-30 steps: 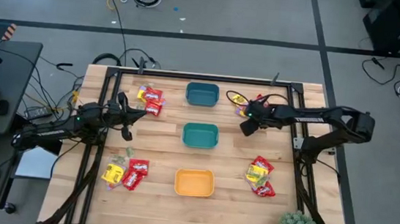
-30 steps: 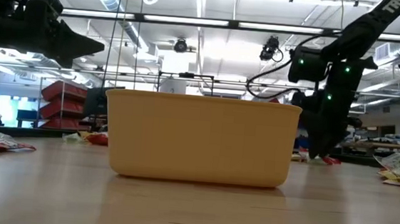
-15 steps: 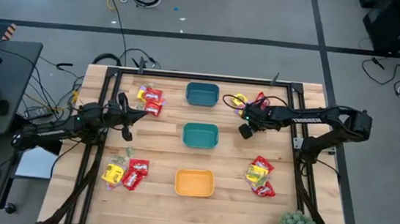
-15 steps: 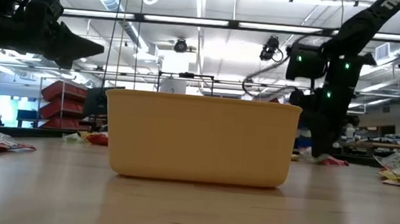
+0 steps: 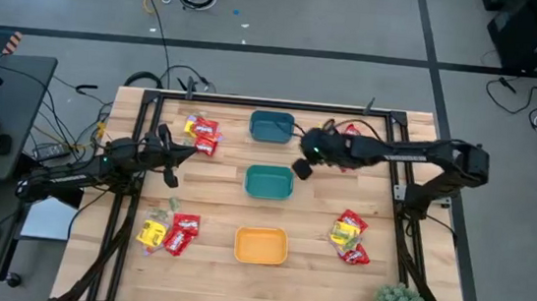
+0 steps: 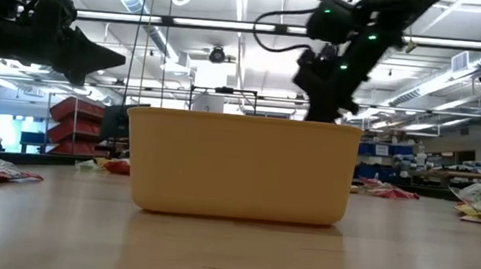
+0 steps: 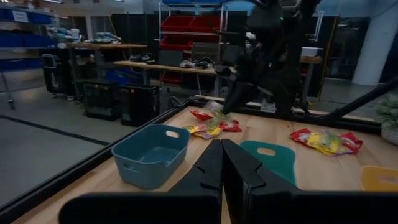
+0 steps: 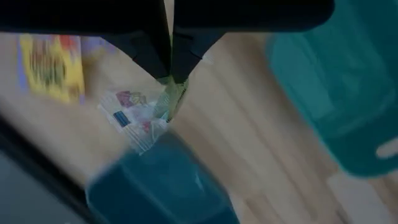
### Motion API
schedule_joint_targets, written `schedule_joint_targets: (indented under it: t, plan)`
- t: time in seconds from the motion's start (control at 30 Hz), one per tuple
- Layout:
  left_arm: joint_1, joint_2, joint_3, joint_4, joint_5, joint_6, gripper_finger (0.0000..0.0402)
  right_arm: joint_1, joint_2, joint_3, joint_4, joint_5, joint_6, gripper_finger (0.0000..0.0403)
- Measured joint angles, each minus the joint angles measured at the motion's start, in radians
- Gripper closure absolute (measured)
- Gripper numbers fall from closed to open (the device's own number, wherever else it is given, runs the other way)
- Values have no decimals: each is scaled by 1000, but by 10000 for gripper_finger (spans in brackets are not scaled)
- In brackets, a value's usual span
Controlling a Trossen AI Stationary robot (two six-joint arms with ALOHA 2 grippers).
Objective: Sort candy
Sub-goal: Put the green gummy into the blue bin
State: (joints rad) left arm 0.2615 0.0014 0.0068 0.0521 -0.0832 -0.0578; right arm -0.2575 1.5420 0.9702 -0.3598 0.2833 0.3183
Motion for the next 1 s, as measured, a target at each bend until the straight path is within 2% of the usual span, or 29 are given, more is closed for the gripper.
schedule_joint_targets:
  t: [0.3, 0.47, 0.73, 0.87, 1.0]
  plan:
    - [0, 45, 0, 12, 0, 0, 396, -111, 277, 325, -4, -112, -279, 398]
    - [0, 66, 0, 45, 0, 0, 396, -171, 383, 457, -68, -179, -349, 393]
    - [0, 92, 0, 54, 0, 0, 396, -203, 468, 486, -108, -184, -394, 342]
    - [0, 103, 0, 55, 0, 0, 396, -197, 460, 487, -124, -176, -425, 294]
    - [0, 109, 0, 57, 0, 0, 396, -178, 392, 487, -240, -172, -445, 249]
